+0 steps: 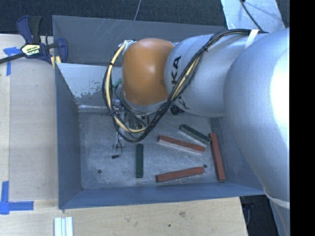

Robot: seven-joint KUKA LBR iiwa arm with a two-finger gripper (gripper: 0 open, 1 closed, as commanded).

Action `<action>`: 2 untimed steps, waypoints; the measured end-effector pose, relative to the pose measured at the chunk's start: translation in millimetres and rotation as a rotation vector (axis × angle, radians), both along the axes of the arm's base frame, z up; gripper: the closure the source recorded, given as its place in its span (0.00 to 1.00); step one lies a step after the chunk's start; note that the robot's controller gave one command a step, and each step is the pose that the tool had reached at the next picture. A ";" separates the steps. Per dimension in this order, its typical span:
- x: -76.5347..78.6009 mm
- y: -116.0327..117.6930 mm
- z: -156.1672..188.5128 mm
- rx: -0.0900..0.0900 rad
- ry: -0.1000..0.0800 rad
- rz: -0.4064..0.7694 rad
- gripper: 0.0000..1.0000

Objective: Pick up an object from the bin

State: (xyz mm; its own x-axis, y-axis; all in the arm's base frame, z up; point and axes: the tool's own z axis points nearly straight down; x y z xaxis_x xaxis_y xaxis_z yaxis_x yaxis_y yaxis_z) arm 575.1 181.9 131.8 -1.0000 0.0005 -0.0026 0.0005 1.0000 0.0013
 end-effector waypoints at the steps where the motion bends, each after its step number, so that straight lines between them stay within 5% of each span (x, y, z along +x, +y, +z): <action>1: -49.3 -59.4 -9.8 -0.004 0.003 0.372 0.00; 2: -47.4 -62.6 -23.4 -0.002 0.003 0.501 0.00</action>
Offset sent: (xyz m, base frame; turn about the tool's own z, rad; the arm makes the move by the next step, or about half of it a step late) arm -0.0477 -0.0620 -0.0230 -0.5033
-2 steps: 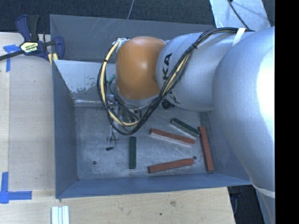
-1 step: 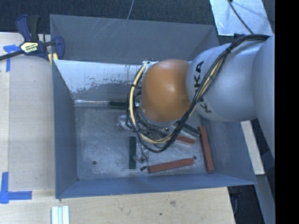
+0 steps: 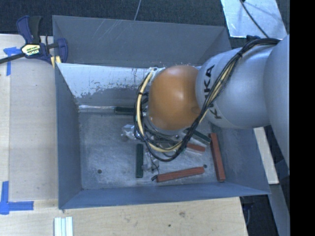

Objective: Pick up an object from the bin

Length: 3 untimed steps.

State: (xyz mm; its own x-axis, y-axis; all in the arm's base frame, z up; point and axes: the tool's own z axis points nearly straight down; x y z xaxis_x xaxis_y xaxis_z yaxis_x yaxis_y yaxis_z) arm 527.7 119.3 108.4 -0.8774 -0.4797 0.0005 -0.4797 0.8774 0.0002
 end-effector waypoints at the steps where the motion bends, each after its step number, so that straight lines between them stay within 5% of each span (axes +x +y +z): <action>1: 11.4 5.8 10.5 0.001 -0.002 0.204 0.00; 2: 11.6 3.4 -47.3 0.002 -0.002 0.421 0.00; 3: 9.5 0.6 -37.0 0.002 -0.009 0.857 1.00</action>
Offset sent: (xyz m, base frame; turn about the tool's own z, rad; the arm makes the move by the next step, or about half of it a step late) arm 0.0119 0.0034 -0.0384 -0.4060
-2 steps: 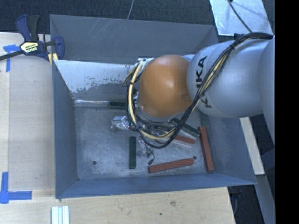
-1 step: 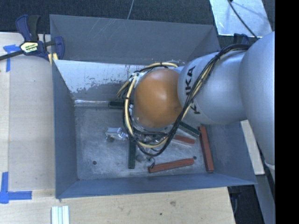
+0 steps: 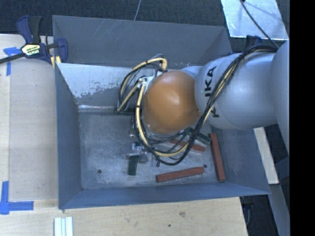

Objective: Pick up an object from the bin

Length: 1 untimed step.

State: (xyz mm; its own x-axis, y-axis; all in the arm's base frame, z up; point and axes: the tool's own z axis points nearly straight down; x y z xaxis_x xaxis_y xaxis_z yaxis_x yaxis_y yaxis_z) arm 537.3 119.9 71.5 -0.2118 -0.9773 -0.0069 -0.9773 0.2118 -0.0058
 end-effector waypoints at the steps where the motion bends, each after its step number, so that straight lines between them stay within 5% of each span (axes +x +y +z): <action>1: 0.0 0.0 -0.1 0.000 0.000 -0.002 1.00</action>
Offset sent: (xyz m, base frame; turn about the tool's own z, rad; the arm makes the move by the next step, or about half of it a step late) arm 0.0000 0.0000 0.0454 0.0000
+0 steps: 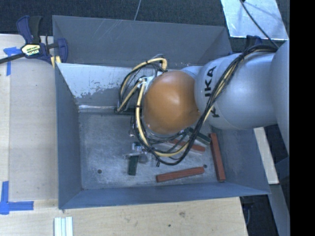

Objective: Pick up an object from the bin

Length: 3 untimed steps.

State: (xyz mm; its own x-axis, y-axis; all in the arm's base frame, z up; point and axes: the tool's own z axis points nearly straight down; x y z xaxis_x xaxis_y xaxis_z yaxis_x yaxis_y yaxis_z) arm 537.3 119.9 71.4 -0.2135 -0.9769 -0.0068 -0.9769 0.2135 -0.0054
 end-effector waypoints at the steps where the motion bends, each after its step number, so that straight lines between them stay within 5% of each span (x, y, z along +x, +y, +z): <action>1: -0.7 -0.5 32.5 -0.003 0.004 0.000 1.00; 3: -1.5 -0.5 47.8 -0.004 0.009 -0.001 1.00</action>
Offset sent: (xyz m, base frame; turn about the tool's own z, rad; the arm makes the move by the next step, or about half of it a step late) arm 0.0001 -0.0001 0.0096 0.0000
